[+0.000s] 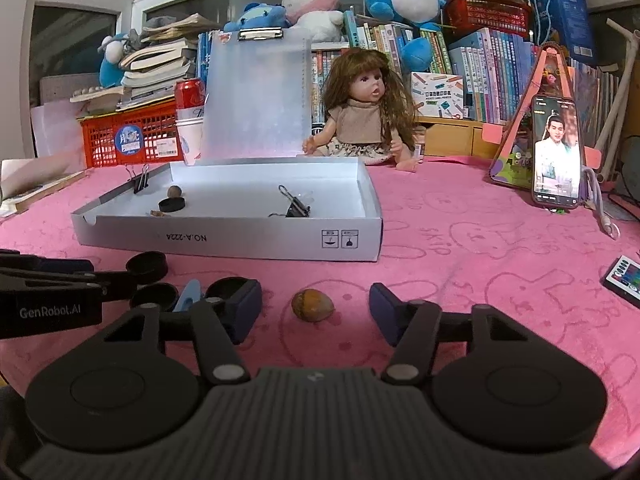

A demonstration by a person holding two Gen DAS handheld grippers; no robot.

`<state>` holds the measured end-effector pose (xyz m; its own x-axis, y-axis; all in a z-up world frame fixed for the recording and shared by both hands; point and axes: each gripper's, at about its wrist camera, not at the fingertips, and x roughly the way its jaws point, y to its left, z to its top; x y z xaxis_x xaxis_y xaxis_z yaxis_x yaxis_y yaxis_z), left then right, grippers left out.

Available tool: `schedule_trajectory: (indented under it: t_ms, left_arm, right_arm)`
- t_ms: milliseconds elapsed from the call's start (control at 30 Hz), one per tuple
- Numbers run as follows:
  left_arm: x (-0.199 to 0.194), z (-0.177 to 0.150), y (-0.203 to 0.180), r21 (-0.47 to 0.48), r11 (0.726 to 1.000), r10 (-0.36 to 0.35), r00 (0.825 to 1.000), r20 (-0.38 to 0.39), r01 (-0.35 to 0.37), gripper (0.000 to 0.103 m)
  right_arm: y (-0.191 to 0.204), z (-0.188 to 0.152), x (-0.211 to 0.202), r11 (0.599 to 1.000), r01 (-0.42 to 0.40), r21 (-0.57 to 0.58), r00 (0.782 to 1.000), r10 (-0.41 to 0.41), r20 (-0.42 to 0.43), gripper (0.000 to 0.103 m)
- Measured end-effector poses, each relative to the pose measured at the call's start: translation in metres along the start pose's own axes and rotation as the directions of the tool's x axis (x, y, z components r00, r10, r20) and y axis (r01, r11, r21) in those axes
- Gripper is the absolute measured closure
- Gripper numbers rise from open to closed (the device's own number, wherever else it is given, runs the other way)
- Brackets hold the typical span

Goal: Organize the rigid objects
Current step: 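Close the left tool on the red-handled stick while the right tool closes on a second walnut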

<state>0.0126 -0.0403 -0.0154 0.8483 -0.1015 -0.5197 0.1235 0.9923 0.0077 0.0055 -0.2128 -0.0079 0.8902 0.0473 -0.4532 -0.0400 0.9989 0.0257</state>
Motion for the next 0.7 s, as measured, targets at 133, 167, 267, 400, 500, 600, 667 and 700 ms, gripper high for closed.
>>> schedule_trajectory:
  t_ms: [133,167,267,400,500,600,667,700]
  left_arm:
    - [-0.003,0.001,0.0,0.0,1.0,-0.003,1.0,0.003,0.003,0.061]
    - [-0.004,0.001,-0.001,0.002,1.0,-0.002,1.0,0.006,0.002,0.061]
    - [-0.006,0.004,-0.001,0.005,1.0,0.0,1.0,0.012,0.0,0.061]
    - [-0.009,0.008,-0.001,0.008,1.0,0.001,1.0,0.014,-0.001,0.061]
    - [-0.011,0.011,-0.001,0.007,1.0,0.0,1.0,0.021,0.0,0.061]
    - [-0.014,0.015,0.0,0.008,1.0,-0.002,1.0,0.028,0.002,0.061]
    - [-0.014,0.018,0.0,0.01,1.0,-0.002,0.999,0.032,0.002,0.061]
    - [-0.015,0.019,0.001,0.01,1.0,-0.002,0.999,0.035,0.002,0.061]
  right_arm:
    - [0.001,-0.001,0.002,1.0,-0.005,0.003,1.0,0.005,-0.019,0.056]
    - [0.002,-0.001,0.002,1.0,-0.004,0.001,1.0,0.004,-0.017,0.061]
    - [0.004,0.0,0.001,1.0,-0.004,-0.007,1.0,0.004,-0.02,0.075]
    - [0.005,0.002,0.0,1.0,-0.009,-0.007,1.0,0.009,-0.021,0.075]
    - [0.005,0.003,0.0,1.0,-0.011,-0.004,1.0,0.011,-0.019,0.075]
    - [0.005,0.005,-0.001,1.0,-0.014,-0.004,1.0,0.014,-0.015,0.075]
    - [0.006,0.007,-0.001,1.0,-0.013,-0.009,1.0,0.012,-0.013,0.075]
    - [0.006,0.008,-0.002,1.0,-0.011,-0.013,1.0,0.011,-0.012,0.075]
